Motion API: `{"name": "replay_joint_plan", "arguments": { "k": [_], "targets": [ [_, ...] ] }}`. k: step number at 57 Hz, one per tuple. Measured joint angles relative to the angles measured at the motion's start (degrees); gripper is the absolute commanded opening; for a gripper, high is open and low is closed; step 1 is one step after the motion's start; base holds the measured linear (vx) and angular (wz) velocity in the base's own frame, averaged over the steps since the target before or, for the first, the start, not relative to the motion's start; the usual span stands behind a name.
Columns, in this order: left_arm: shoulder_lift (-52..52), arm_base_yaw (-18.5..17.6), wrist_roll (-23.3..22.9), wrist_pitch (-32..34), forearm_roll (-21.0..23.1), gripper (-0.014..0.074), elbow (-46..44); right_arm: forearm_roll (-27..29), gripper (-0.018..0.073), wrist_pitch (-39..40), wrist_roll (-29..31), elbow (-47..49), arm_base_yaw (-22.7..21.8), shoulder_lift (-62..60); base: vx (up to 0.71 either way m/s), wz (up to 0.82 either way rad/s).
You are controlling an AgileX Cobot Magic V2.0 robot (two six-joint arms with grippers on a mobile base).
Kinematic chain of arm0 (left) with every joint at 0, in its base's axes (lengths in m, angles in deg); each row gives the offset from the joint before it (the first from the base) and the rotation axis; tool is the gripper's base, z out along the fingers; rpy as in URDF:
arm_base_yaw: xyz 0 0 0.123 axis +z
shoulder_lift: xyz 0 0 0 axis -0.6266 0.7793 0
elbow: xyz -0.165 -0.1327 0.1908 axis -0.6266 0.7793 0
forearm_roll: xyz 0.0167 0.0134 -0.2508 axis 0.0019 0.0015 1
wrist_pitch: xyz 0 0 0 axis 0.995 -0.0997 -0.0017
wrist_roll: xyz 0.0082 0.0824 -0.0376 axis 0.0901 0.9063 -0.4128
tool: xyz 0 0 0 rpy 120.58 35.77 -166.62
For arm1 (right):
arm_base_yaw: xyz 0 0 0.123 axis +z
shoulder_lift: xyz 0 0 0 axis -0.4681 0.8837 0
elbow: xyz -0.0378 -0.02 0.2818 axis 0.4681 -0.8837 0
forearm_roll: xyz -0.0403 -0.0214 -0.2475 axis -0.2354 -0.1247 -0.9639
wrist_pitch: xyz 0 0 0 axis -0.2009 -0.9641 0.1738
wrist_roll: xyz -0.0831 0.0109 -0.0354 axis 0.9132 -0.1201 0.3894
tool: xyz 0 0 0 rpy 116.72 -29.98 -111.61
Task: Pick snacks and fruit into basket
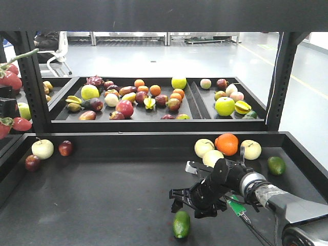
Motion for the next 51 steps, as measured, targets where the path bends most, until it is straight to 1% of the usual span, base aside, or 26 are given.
{"name": "replay_joint_plan", "arguments": {
  "k": [12,24,32,42,51],
  "targets": [
    [0.0,0.0,0.0,0.0,-0.7,-0.0006,0.0,-0.3,0.0547,-8.7,0.8,3.7,0.0,3.4,0.00,0.00],
    [0.0,0.0,0.0,-0.5,-1.2,-0.0006,0.0,-1.4,0.0547,-10.2,-1.2,12.6,0.0,6.6,0.00,0.00],
    [0.0,0.0,0.0,-0.7,-1.8,-0.0006,0.0,-1.3,0.0547,-13.2,-1.8,17.7,-0.1,8.9,0.00,0.00],
    [0.0,0.0,0.0,-1.0,-2.7,-0.0006,0.0,-0.9,0.0536,-17.2,-1.8,20.8,-0.4,12.1,0.00,0.00],
    [0.0,0.0,0.0,-1.0,-2.8,-0.0006,0.0,-0.6,0.0507,-17.8,-1.8,22.3,-0.7,12.9,0.00,0.00]
  ]
}}
